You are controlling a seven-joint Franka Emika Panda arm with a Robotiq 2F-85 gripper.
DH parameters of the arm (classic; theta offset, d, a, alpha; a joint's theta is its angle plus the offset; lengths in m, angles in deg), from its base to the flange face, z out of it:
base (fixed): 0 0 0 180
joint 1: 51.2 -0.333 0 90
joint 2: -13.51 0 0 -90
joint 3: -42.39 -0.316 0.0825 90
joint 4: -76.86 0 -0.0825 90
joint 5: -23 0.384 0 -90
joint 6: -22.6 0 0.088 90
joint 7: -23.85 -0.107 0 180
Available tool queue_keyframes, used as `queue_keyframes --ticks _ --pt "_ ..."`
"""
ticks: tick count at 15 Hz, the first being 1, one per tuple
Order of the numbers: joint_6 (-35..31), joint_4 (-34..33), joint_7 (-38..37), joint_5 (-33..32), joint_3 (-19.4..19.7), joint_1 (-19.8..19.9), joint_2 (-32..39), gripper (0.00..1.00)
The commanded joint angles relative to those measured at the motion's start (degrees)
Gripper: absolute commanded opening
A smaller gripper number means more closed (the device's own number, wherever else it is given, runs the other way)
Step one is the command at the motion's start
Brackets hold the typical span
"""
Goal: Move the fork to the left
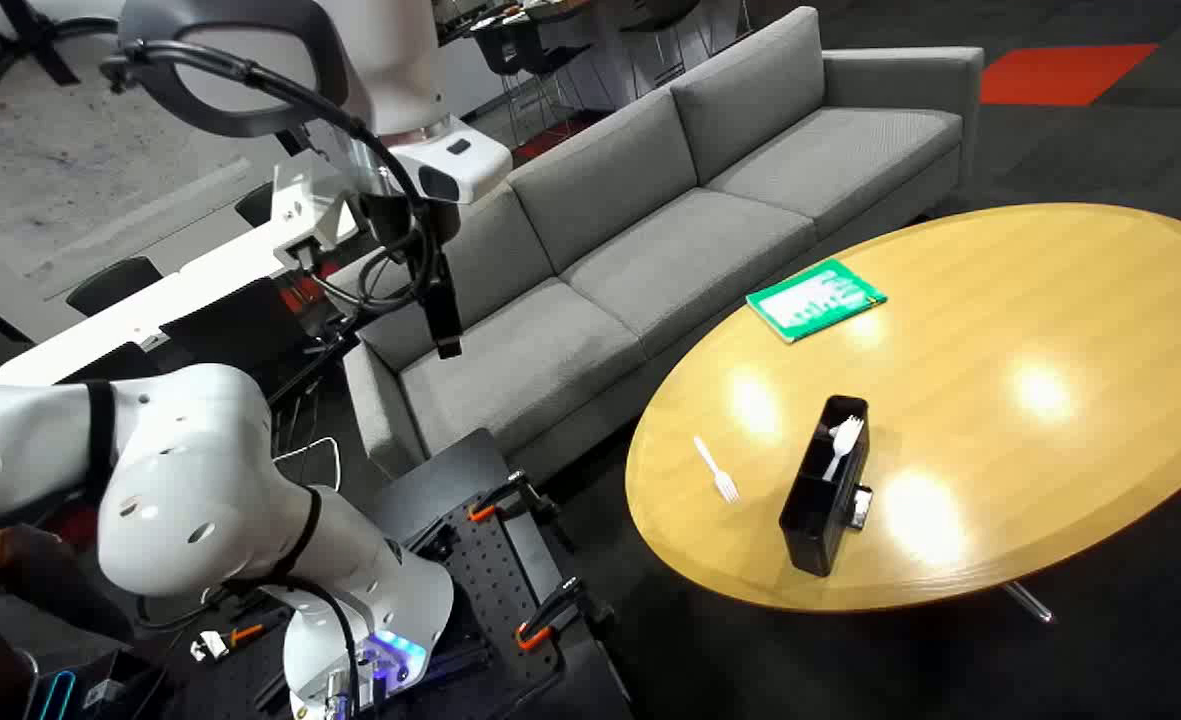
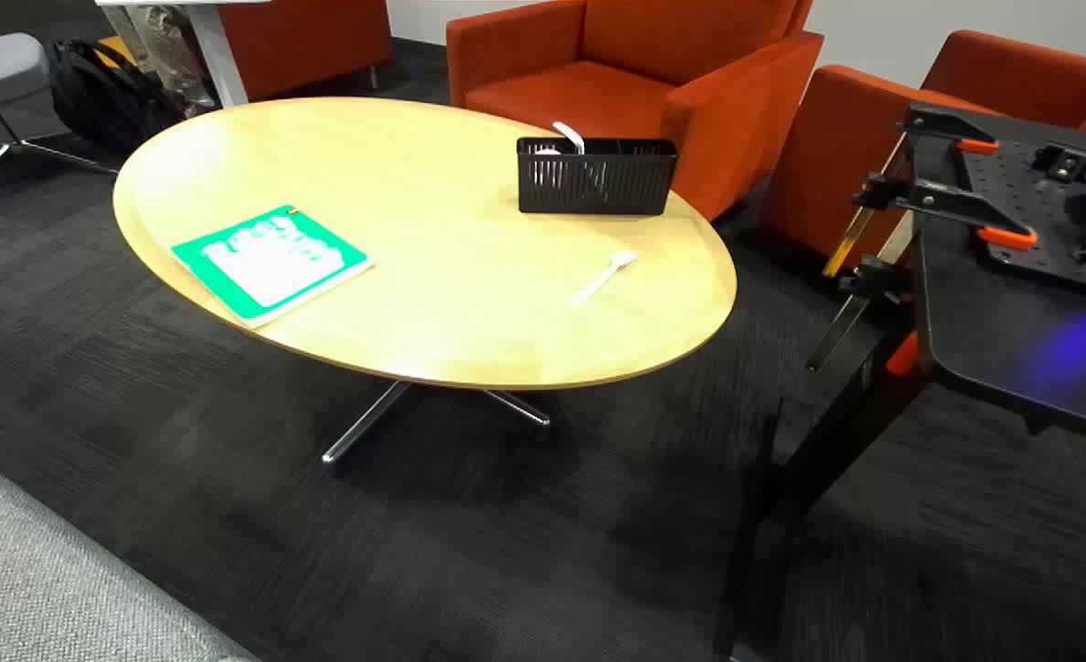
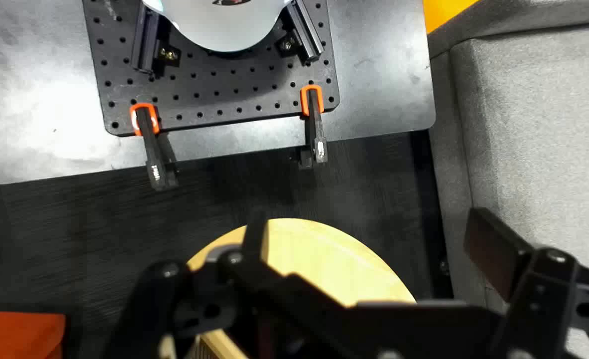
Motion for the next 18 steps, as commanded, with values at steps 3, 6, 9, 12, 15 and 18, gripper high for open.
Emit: queue_keyframes --ticks 3,6,9,12,15,18 --pt "0.3 -0.2 0.9 0.7 -1.3 1.6 0.2 1.00" --pt "0.3 -0.2 0.9 0.7 -1.3 1.6 0.2 1.00" --pt "-3.9 -1.2 -1.5 2.6 -2.1 1.5 5.9 1.00" --pt "-12.6 -1.3 -7.4 7.1 -4.7 1.7 12.6 1.00" --pt "-23.8 -1.0 -14.6 11.3 -7.5 1.5 21.2 1.00" --pt "-36.3 -0.6 -22.1 14.3 -9.9 0.9 30.2 1.00"
